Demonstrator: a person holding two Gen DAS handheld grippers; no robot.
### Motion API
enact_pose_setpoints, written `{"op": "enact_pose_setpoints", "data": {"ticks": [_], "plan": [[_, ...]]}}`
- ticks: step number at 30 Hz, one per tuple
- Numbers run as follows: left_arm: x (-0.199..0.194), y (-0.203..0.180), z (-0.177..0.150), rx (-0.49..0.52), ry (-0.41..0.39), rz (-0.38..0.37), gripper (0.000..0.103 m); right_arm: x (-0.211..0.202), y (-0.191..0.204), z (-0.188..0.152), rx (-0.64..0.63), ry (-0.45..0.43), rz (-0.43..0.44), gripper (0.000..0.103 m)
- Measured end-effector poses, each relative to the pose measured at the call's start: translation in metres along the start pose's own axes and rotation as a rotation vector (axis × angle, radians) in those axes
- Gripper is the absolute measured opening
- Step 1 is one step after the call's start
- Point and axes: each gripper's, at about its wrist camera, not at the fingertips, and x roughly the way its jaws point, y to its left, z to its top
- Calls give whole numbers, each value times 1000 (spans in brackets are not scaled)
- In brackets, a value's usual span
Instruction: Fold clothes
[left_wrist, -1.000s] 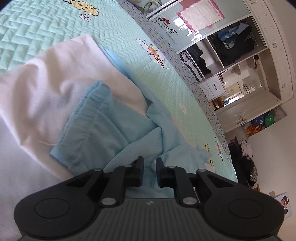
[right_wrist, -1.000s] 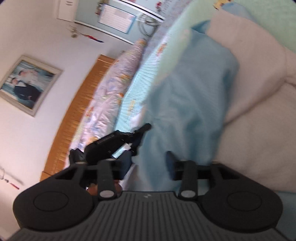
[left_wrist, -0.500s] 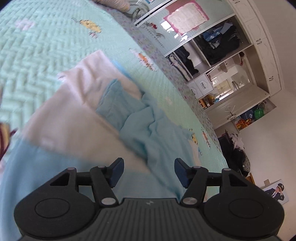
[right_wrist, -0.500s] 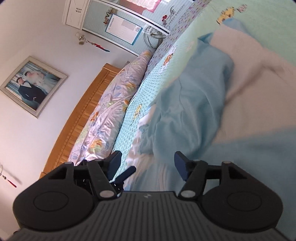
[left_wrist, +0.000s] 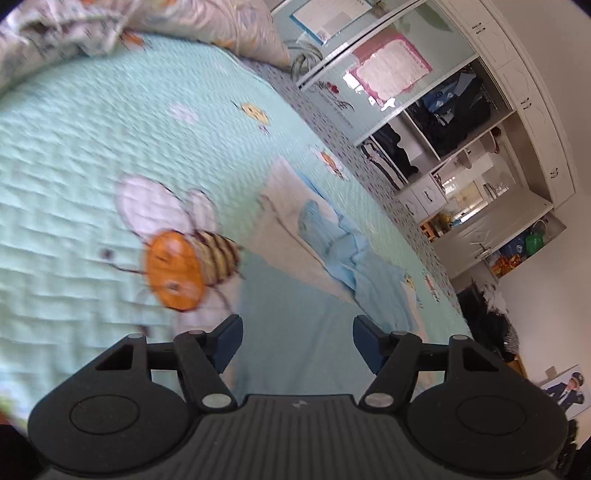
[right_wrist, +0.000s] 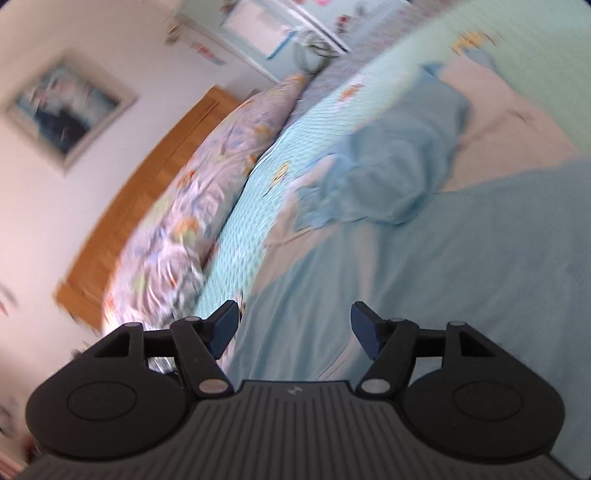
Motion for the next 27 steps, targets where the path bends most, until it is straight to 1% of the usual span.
{"op": "enact_pose_setpoints", "data": {"ticks": [1, 3, 6, 8, 9, 12, 14, 17, 19, 21, 23, 25, 27], "plan": [[-14, 4, 2, 10, -4, -2, 69, 4, 15, -4, -40, 7, -6, 74], [-32, 7, 4, 52, 15, 13, 71, 19, 43, -13, -127, 52, -6, 74], [-41, 11, -3, 129, 89, 28, 72, 42, 66, -30, -111, 140, 106, 75], [-36, 16, -10, 112, 127, 6, 72, 45, 69, -36, -63, 168, 155, 75], [-30, 19, -14, 96, 144, -8, 72, 39, 69, -37, -54, 167, 150, 75], [-5, 23, -27, 49, 190, -55, 72, -1, 63, -35, -44, 140, 98, 75], [9, 24, -34, 22, 210, -85, 72, -36, 58, -31, -48, 125, 26, 76], [27, 19, -44, 19, 232, -115, 72, -86, 57, -27, -72, 49, -80, 78], [37, 20, -47, 17, 244, -103, 72, -112, 53, -25, -57, -23, -127, 79], [41, 22, -47, -4, 263, -117, 72, -131, 50, -26, -45, -69, -141, 80], [44, 20, -48, -1, 293, -132, 72, -140, 49, -30, -47, -87, -156, 83], [45, 19, -52, 0, 314, -141, 72, -140, 46, -33, -44, -87, -148, 83], [44, 20, -57, -27, 331, -159, 72, -135, 40, -35, -18, -84, -124, 83]]}}
